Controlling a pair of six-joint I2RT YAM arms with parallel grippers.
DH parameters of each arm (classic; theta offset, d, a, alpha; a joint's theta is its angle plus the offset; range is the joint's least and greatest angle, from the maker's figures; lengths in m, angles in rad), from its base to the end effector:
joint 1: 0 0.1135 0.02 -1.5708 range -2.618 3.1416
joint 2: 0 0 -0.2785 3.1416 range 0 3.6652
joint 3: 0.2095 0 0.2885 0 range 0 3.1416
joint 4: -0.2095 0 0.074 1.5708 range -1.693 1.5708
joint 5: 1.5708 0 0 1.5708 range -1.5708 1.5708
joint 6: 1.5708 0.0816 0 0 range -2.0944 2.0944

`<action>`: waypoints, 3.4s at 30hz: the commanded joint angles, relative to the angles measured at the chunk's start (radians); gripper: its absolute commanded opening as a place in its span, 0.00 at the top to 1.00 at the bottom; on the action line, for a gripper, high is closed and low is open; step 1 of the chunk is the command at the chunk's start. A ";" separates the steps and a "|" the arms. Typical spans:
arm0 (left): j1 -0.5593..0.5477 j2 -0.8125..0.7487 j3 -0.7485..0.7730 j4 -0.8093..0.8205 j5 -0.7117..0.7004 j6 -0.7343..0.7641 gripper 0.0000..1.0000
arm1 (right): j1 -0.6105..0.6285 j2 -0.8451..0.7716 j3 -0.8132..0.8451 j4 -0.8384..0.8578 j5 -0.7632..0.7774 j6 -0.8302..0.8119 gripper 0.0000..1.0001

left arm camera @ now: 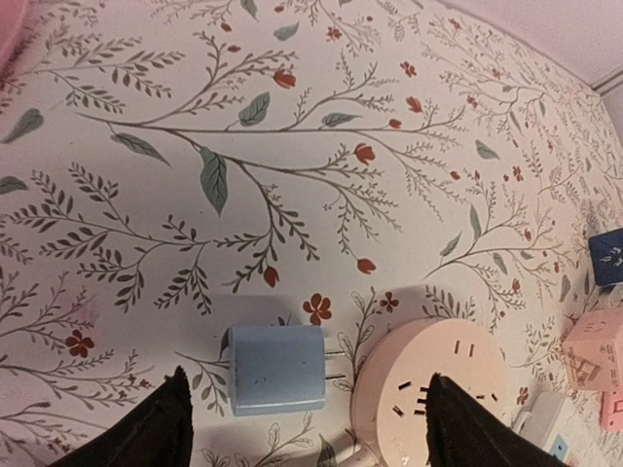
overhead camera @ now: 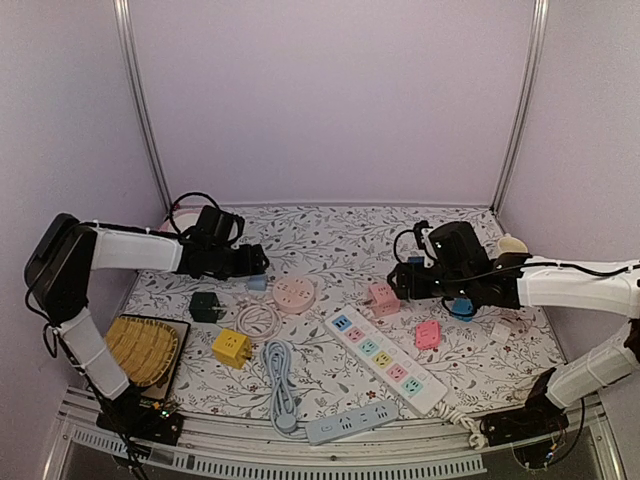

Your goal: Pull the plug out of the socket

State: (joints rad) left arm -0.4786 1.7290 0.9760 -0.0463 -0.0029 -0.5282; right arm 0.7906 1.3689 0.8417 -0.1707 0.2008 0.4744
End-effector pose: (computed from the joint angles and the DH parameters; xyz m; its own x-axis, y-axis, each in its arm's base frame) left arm 0.3723 -0.1929 0.1278 -0.7808 -0.1627 -0.6032 0.0755 0.9339 -0.3496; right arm 0.2621 0.2417 0.1973 -0.6712 -0.0418 -0.7401 -0.3175 0.9184 0.2360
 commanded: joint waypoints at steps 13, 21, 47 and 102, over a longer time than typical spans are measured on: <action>-0.031 -0.337 -0.180 0.059 -0.167 0.071 0.13 | -0.047 -0.192 -0.157 -0.026 0.307 -0.074 0.19; -0.031 -0.453 -0.286 0.159 -0.286 0.121 0.12 | -0.219 -0.220 -0.199 0.101 0.280 -0.217 0.14; -0.009 -0.492 -0.442 0.345 -0.761 0.192 0.03 | -0.671 0.108 -0.649 1.517 0.181 -0.517 0.01; 0.361 -0.154 -0.786 1.506 -0.354 0.602 0.03 | -0.746 0.165 -0.636 1.530 -0.042 -0.510 0.01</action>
State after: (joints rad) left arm -0.1326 1.5723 0.1692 1.4605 -0.3744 0.0608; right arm 0.0498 1.5265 0.2062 1.3334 0.1688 -0.0383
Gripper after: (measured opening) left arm 0.970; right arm 0.989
